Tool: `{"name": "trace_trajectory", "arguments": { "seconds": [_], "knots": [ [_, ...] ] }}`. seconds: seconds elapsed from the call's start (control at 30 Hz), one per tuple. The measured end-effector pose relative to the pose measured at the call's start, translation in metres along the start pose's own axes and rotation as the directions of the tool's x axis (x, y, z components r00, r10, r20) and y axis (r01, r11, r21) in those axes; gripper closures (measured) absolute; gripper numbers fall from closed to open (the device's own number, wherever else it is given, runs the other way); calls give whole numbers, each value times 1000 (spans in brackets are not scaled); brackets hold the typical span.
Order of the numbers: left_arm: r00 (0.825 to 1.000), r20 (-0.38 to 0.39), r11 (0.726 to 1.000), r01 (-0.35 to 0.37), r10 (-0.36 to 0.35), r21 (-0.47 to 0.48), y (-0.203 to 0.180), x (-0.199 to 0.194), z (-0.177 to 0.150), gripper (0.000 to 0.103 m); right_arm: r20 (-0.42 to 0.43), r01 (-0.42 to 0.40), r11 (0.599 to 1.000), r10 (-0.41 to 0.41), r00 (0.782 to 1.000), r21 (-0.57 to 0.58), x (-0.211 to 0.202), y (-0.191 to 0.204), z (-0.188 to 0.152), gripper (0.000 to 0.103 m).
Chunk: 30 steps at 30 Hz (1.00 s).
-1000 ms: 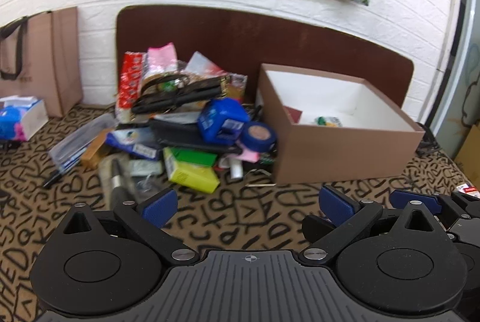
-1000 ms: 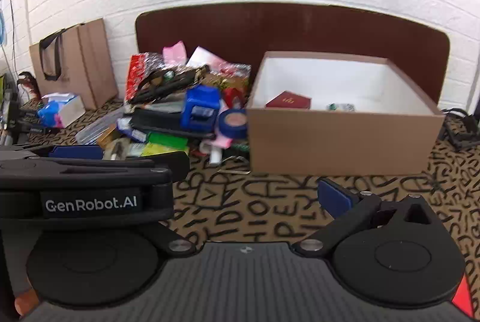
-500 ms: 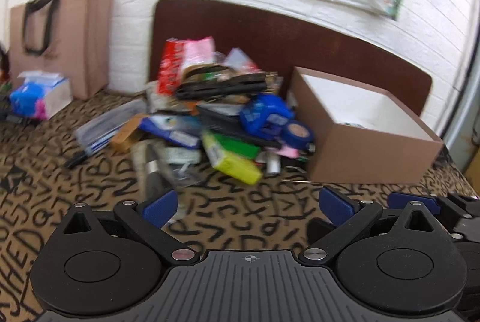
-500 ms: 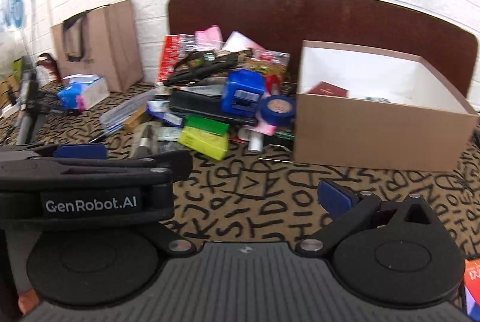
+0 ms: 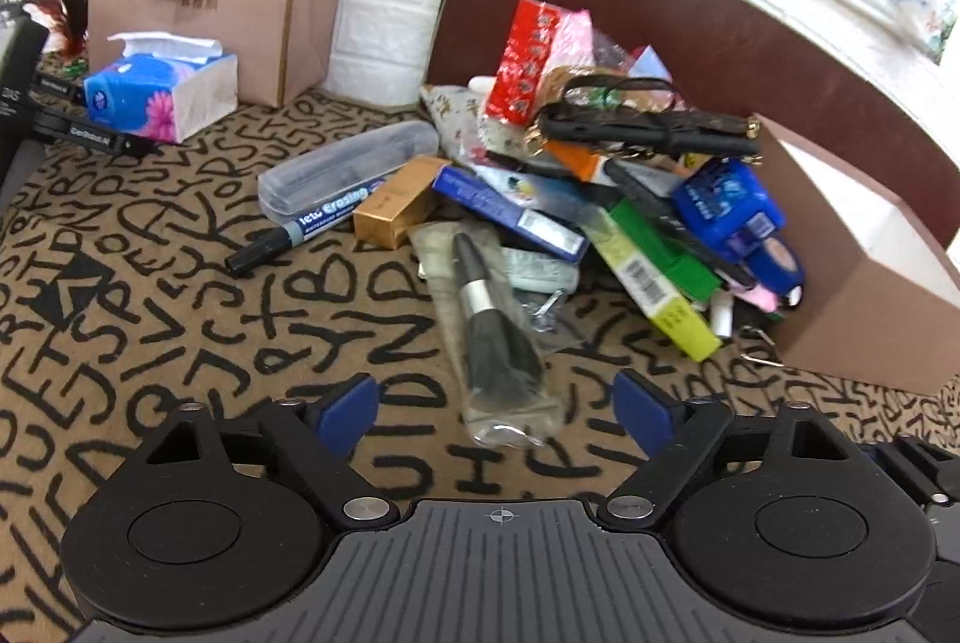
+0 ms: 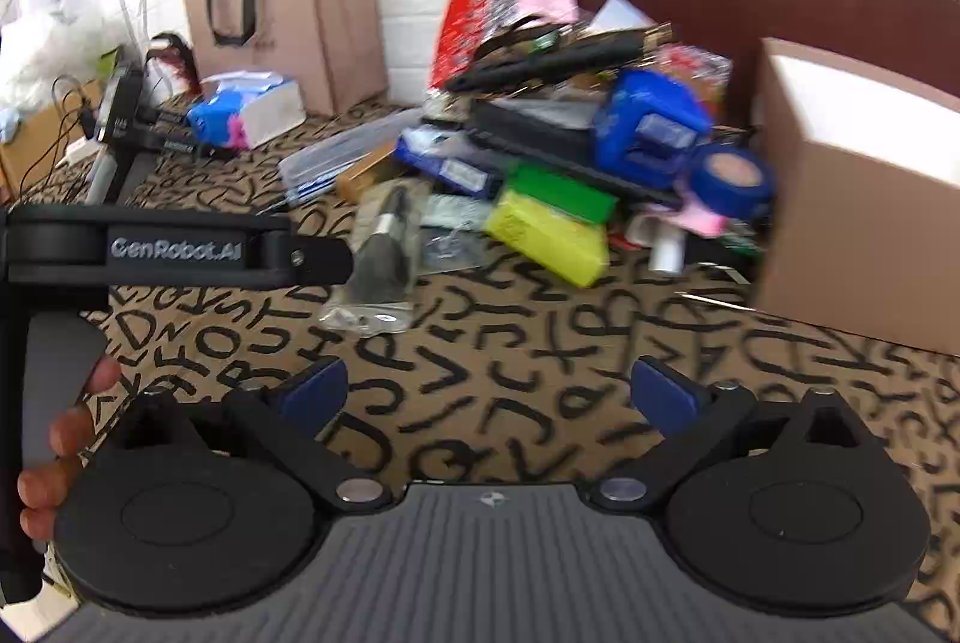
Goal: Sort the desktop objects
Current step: 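Grasp the clear makeup-brush bag with the left tool while the right tool grasps the hook packet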
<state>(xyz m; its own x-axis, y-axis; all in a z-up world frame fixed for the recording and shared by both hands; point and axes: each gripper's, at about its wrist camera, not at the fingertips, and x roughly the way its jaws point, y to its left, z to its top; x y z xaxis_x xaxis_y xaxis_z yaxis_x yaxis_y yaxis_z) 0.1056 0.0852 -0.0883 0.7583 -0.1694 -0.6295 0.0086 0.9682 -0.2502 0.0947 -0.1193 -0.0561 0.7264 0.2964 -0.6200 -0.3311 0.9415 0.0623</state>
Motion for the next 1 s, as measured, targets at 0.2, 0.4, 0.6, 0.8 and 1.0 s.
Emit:
{"name": "trace_trajectory", "arguments": {
  "seconds": [0.2,0.4,0.6,0.8,1.0],
  "knots": [
    [999,-33,1000,15,-16,-16,7,26,8,16,-26,-7,1000,7,1000,2,32,4,3,23],
    [998,-54,1000,28,-27,1,-1,55,14,17,-59,51,999,-49,997,20,50,-5,1,31],
    [996,-82,999,-14,16,31,3,76,17,54,-31,67,998,-68,997,-13,65,-3,5,32],
    [996,-92,1000,-3,0,-26,27,74,26,62,12,49,998,-48,999,-39,82,7,14,43],
    [997,-81,1000,5,-7,-18,32,75,30,42,40,14,998,-12,999,-56,100,19,24,42]
  ]
}}
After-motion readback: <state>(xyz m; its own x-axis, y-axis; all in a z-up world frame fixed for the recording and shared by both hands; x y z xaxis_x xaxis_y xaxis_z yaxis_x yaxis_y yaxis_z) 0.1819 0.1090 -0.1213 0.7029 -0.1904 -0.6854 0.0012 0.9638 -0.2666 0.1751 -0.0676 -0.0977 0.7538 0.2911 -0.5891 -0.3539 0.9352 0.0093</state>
